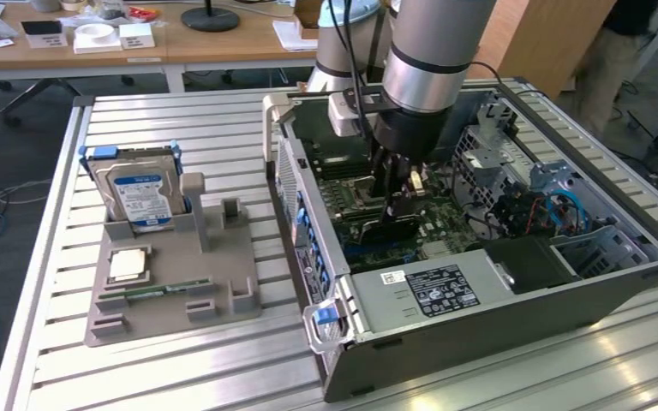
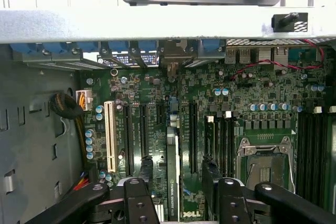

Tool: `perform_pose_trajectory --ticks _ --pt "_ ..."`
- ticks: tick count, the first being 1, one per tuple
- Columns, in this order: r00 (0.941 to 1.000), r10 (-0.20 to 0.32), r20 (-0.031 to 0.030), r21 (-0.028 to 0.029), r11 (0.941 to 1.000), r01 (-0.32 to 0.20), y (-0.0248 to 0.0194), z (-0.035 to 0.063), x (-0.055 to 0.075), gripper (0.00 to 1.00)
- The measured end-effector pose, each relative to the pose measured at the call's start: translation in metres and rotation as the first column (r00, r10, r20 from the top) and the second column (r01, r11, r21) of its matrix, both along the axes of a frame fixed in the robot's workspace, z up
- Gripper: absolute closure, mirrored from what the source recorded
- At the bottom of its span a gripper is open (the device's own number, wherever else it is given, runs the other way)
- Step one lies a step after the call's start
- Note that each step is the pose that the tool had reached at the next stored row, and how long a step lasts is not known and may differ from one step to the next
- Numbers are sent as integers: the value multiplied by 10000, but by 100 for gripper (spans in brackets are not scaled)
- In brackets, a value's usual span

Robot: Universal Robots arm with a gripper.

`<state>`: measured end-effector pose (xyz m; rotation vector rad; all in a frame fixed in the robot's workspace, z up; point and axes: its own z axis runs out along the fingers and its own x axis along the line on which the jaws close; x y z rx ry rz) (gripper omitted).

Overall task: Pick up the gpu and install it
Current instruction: 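Insert the gpu into the slot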

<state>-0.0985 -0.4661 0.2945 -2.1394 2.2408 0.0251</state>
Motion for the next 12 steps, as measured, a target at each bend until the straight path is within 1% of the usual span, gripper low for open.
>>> perform_pose_trajectory --ticks 7,8,12 --pt "10000 1 -1 0 10000 -1 0 0 0 50" --pt "10000 0 -1 -2 10000 0 0 -53 0 50" --pt "10000 0 -1 0 10000 0 0 -54 0 50"
